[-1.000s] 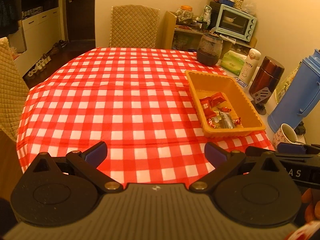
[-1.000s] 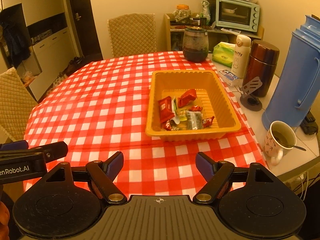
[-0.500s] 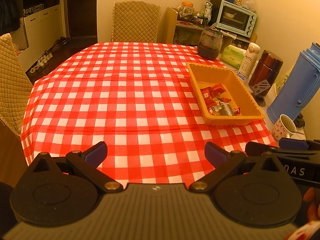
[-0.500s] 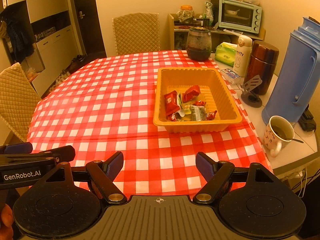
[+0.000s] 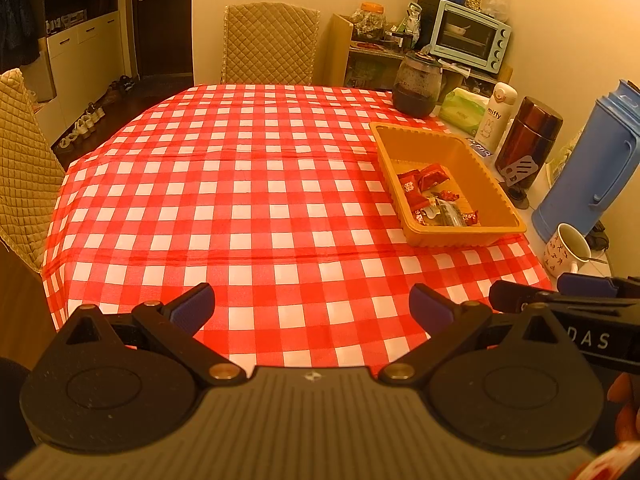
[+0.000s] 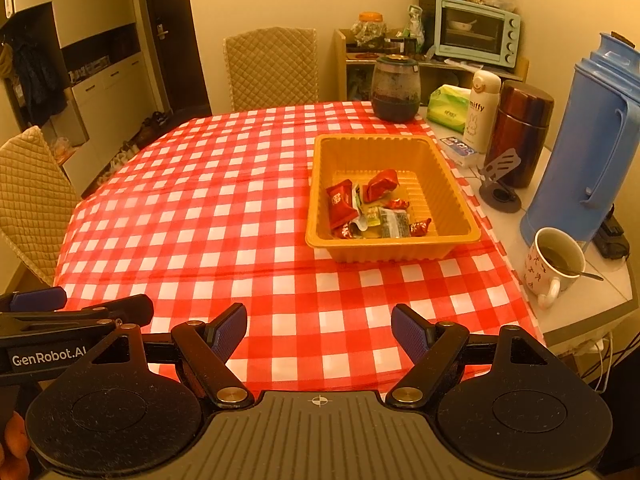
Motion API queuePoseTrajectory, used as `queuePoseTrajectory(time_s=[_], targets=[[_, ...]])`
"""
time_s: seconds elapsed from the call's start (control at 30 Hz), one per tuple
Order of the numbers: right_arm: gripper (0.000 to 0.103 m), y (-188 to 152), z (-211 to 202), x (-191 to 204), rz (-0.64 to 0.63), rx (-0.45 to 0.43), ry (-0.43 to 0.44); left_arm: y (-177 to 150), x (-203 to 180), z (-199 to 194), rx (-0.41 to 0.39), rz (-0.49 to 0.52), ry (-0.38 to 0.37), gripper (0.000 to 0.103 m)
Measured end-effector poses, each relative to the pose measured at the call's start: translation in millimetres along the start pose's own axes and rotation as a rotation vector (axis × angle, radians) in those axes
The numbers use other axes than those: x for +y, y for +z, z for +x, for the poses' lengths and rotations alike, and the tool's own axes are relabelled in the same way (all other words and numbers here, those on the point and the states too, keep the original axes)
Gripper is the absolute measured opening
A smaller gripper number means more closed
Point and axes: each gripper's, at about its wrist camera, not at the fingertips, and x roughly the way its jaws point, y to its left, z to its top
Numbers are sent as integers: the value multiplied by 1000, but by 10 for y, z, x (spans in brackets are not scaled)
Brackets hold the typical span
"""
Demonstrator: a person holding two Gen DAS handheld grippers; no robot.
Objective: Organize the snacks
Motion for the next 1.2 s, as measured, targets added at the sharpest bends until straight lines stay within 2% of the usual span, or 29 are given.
queuePoseTrajectory(time_s=[0.5, 1.2], targets=[[79, 0, 17, -4, 4, 0, 1, 4, 49, 36, -8, 17, 46, 103], [79, -17, 35, -11, 8, 0, 0, -23, 45, 72, -3, 18, 52, 103]])
